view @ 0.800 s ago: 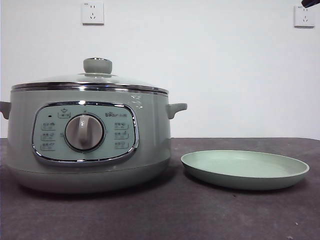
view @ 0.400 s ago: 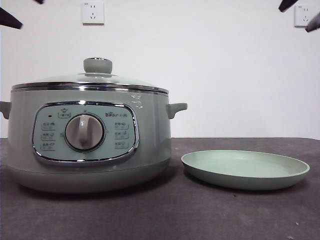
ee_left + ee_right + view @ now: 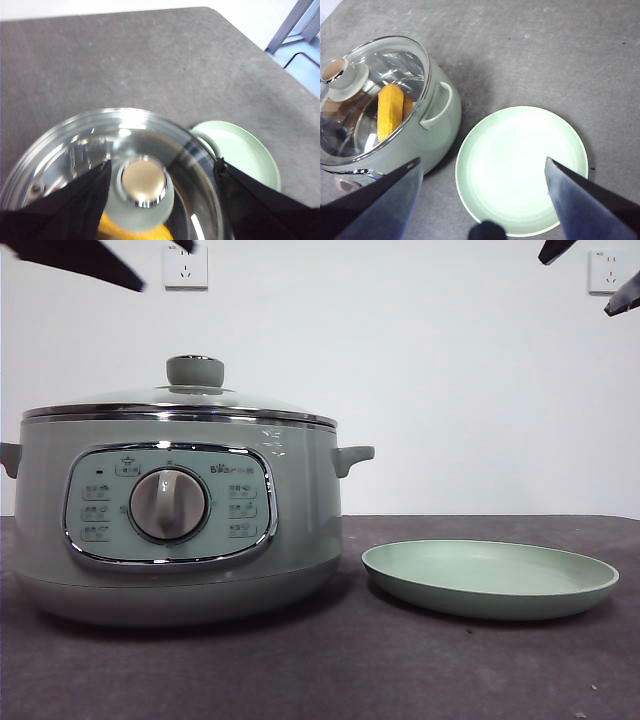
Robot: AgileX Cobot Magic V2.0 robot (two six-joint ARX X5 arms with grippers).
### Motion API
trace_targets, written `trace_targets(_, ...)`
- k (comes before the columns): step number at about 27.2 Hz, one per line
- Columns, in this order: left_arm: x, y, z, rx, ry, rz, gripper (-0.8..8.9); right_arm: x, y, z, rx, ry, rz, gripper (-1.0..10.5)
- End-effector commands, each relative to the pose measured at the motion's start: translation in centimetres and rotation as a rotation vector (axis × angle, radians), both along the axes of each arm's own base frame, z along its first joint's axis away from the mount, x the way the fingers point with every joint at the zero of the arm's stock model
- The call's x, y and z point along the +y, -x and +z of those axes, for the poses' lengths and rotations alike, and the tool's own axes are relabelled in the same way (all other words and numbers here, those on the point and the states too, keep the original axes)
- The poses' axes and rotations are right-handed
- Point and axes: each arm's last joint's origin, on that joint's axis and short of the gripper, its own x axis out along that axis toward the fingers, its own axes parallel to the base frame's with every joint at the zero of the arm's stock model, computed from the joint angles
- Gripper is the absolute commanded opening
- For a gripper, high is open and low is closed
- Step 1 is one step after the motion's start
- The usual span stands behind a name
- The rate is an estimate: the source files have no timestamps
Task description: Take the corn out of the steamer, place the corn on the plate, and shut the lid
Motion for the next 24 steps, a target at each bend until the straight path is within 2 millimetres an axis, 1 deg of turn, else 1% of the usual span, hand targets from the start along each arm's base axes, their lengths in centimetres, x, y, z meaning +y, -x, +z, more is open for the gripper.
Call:
trace_targets(1, -1.5, -1.3, -0.6, -0.004, -0.077, -0.002, 3.47, 0.0, -0.1, 0.1, -0.002, -0.003, -0.004, 4.1)
trace_targets(5, -2.8, -2.9, -1.9, 0.038, -0.121, 0.006, 3.46, 0.0, -0.1, 0.1, -0.003, -0.003, -0.004, 4.1)
trace_targets(10, -3.5, -4.0, -3.7, 0.090, -0.173, 0.003, 3.46, 0.0, -0.1, 0.1, -0.003, -0.003, -0.005, 4.1)
trace_targets(15, -3.7, -4.4, -4.6, 0.129, -0.200, -0.005, 3.45, 0.0, -0.1, 0.1, -0.003, -0.002, -0.006, 4.1)
trace_targets(20, -3.5, -4.1, -5.1, 0.190, -0.232, -0.010, 3.41, 0.0, -0.1, 0.1, 0.000, -0.006, -0.011, 4.1)
trace_targets(21, -3.5, -4.1, -5.1, 0.187, -0.231, -0.010, 3.06, 0.0, -0.1, 0.1, 0.001, -0.006, -0.011, 4.1)
trace_targets(22, -3.5, -4.1, -5.1, 0.183, -0.237, -0.017, 2.15, 0.0, -0.1, 0.1, 0.000, -0.006, -0.011, 4.1)
trace_targets(23, -3.5, -4.1, -5.1, 0.175, -0.247, -0.033, 0.79, 0.0, -0.1, 0.1, 0.001, -0.006, -0.011, 4.1)
trace_targets(24, -3.5, -4.1, -5.1, 0.171, -0.251, -0.038, -0.23, 0.0, -0.1, 0.1, 0.001, -0.006, -0.011, 4.1)
